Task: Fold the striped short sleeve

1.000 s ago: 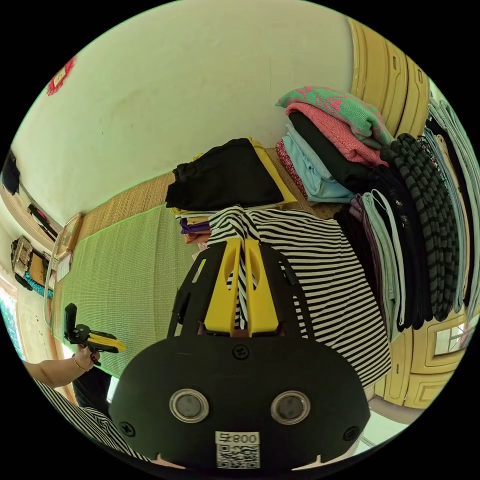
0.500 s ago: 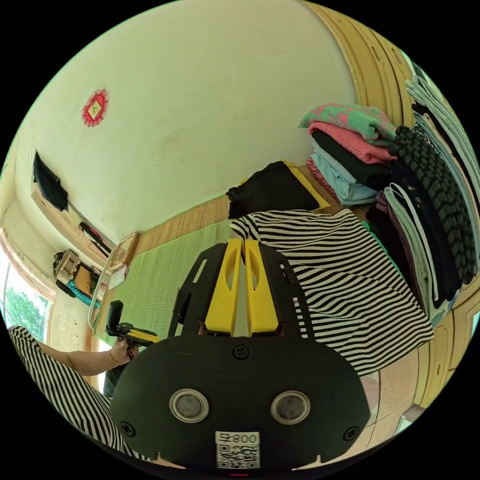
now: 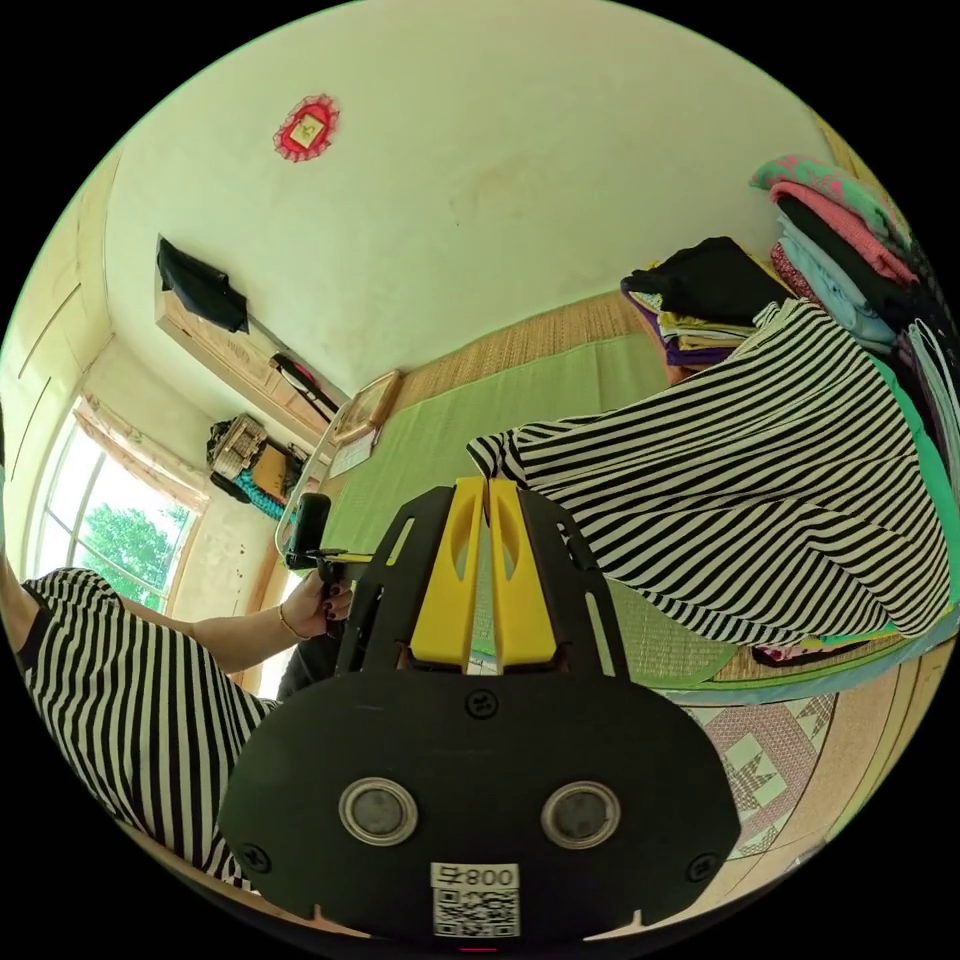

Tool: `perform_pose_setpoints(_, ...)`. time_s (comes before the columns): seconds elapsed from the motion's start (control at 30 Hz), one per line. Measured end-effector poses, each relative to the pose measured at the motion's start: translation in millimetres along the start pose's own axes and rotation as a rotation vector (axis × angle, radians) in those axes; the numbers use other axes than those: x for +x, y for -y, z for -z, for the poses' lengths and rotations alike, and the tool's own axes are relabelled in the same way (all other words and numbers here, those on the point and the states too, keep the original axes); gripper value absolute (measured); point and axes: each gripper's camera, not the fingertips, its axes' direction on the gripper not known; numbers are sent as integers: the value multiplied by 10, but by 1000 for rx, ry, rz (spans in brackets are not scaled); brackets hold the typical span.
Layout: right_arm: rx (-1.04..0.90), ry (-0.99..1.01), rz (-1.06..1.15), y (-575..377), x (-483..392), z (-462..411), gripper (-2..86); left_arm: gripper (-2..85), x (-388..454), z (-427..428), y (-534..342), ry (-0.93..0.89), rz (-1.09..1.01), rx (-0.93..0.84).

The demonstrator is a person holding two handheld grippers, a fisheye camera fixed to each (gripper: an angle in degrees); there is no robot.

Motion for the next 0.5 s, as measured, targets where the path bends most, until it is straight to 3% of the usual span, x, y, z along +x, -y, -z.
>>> perform_pose_setpoints(0.5, -408, 381, 50, -834, -1043, -794, 3, 3, -669, 723, -1598, -11, 141, 171)
